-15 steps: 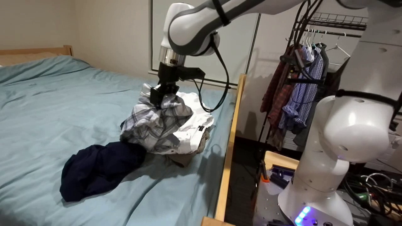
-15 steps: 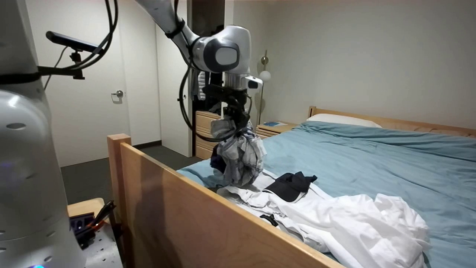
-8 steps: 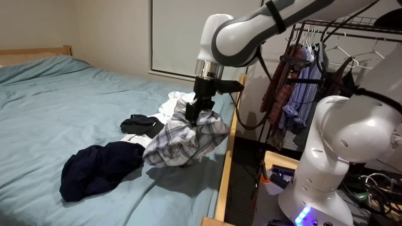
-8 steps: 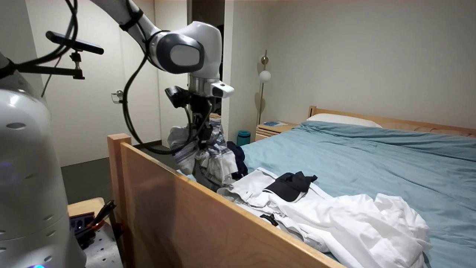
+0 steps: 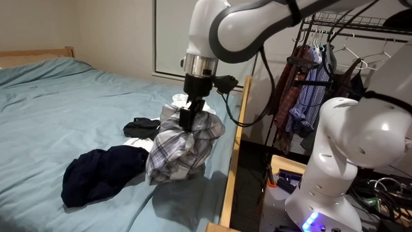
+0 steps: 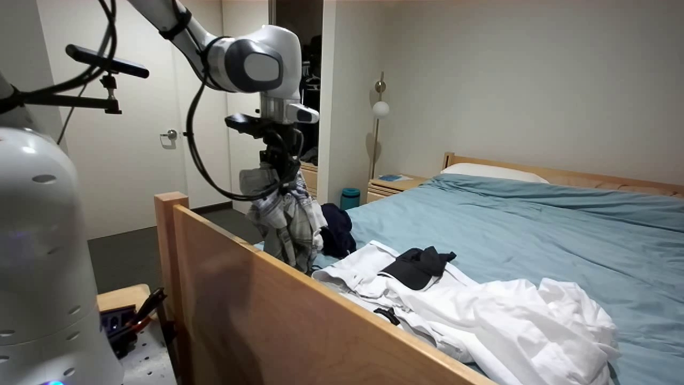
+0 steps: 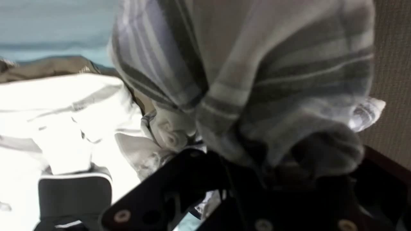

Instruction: Move the blue and checked clothes to the left

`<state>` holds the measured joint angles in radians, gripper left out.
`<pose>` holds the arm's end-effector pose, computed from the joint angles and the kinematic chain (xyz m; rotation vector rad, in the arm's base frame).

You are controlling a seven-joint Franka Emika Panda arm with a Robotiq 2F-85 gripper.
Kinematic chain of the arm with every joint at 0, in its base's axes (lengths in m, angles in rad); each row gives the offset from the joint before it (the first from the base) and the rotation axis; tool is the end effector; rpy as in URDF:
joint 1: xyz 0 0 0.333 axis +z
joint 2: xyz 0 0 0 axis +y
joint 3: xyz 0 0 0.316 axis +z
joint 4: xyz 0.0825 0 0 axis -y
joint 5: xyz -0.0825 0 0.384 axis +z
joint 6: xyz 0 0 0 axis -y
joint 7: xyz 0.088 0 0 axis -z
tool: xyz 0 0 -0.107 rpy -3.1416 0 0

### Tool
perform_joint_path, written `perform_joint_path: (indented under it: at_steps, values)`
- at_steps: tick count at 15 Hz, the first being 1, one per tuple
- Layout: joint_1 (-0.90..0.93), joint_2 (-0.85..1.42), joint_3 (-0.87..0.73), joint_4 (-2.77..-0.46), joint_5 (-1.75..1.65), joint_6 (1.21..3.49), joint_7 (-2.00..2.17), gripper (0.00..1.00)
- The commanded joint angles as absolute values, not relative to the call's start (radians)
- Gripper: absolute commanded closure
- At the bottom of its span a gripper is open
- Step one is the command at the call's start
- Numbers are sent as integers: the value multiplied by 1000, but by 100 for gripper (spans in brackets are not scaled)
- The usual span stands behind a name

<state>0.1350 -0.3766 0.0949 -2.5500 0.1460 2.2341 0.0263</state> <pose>0.4063 0.0994 0.4055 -3.0462 -0.1700 -0.0759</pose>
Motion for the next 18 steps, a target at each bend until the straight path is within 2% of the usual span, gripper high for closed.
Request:
perform_joint_path:
  at_steps: [1, 7, 8, 9, 12, 13, 15, 18]
  values:
    - [168, -124, 81, -2319, 159, 2187, -130, 94]
    - [159, 232, 123, -1970, 68, 1940, -199, 94]
    - [156, 263, 125, -1934, 58, 1954, -209, 94]
    - [154, 187, 130, -2041, 88, 2011, -175, 74]
    - [153, 272, 131, -1953, 69, 1993, -183, 74]
    - [153, 276, 131, -1948, 69, 1990, -184, 94]
    - [174, 293, 129, -1965, 33, 1985, -121, 94]
    - [184, 314, 142, -2064, 64, 2124, -77, 94]
